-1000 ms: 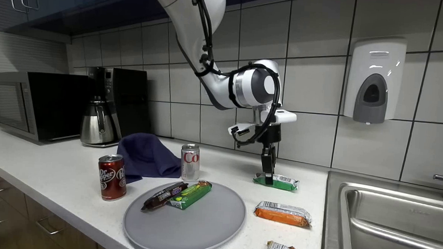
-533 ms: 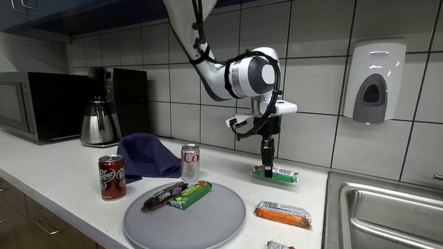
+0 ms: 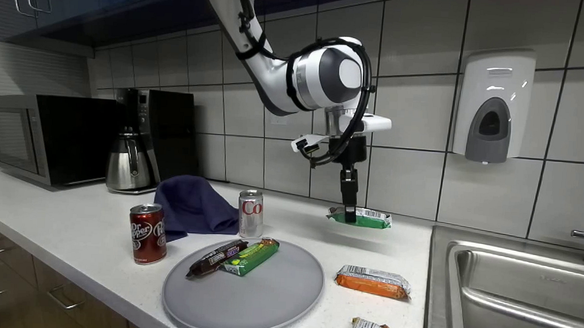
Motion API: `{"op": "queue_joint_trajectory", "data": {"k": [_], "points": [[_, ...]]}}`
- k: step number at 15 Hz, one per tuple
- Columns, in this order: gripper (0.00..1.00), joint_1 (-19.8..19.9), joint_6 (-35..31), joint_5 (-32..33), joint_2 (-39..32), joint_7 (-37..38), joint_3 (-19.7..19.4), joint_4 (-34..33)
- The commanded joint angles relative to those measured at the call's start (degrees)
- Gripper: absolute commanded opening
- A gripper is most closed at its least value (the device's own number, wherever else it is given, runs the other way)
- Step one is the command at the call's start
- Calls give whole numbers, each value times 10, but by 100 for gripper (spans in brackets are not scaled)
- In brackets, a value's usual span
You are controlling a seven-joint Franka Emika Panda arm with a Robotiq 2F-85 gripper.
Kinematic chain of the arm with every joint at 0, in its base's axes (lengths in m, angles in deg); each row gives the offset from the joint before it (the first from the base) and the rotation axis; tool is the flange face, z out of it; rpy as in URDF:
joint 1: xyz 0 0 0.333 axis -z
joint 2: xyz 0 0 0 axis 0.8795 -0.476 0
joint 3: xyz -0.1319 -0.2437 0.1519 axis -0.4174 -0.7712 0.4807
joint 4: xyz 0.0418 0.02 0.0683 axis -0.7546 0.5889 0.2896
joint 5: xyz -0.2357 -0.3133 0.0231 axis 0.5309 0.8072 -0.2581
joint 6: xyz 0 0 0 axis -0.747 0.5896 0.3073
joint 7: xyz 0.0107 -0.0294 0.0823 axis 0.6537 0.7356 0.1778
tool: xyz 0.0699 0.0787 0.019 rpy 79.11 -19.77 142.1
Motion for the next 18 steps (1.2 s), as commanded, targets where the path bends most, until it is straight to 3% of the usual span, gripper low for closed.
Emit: {"op": "queue_joint_trajectory", "data": {"k": [1, 9, 18], "points": [[15, -1, -24, 21, 69, -27, 4, 78], [15, -3, -29, 49, 128, -57, 22, 157], [15, -21, -42, 79, 124, -56, 42, 193]]}}
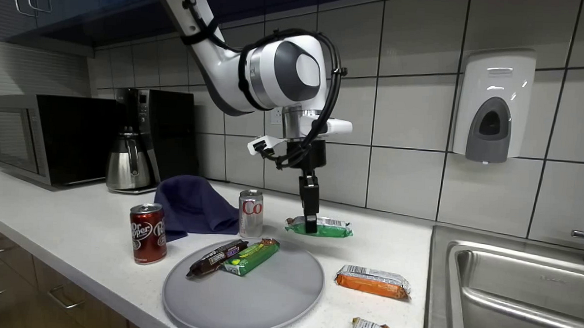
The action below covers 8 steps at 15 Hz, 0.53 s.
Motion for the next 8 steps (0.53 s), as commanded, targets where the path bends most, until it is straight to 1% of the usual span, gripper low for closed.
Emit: {"op": "queue_joint_trajectory", "data": {"k": [1, 8], "points": [[15, -8, -12, 25, 18, 2, 5, 28], [15, -21, -1, 42, 28, 7, 7, 50]]}}
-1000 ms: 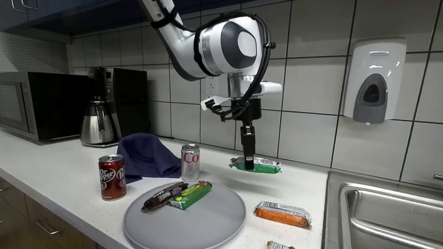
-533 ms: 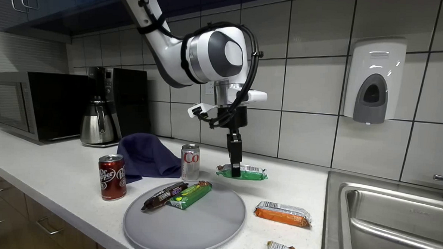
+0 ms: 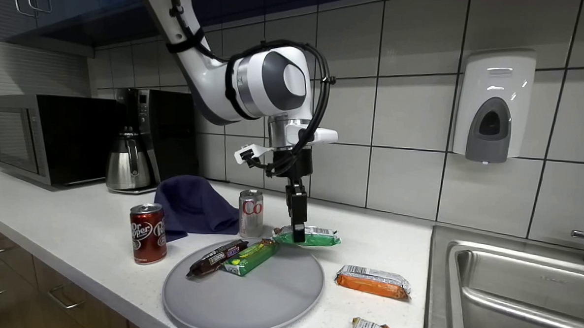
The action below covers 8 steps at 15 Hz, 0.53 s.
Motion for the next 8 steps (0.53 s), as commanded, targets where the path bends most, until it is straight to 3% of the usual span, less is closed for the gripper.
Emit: {"op": "queue_joint_trajectory", "data": {"k": [1, 8], "points": [[15, -3, 7, 15, 29, 7, 5, 25], [15, -16, 34, 17, 20, 36, 9, 24]]}}
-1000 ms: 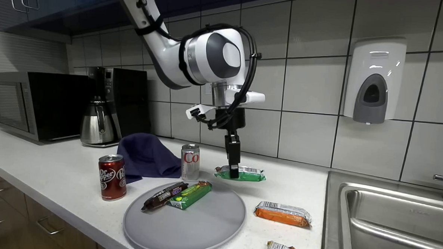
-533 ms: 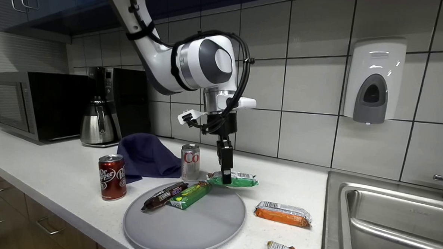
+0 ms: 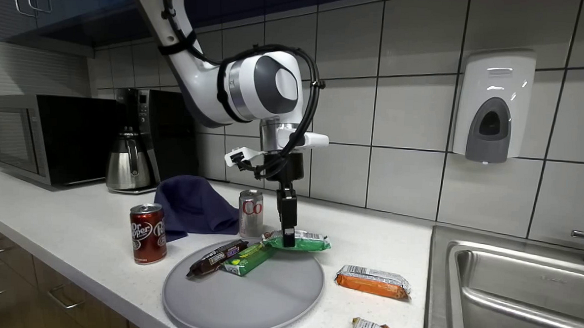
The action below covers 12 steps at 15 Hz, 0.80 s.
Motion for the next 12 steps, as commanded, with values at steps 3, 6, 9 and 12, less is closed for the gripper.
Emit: {"op": "queue_joint_trajectory", "data": {"k": [3, 6, 9, 12], "points": [[15, -10, 28, 21, 13, 43, 5, 14], [15, -12, 29, 24, 6, 58, 5, 14], [73, -11, 27, 27, 5, 58, 4, 14], [96, -8, 33, 22, 8, 56, 4, 9]]}}
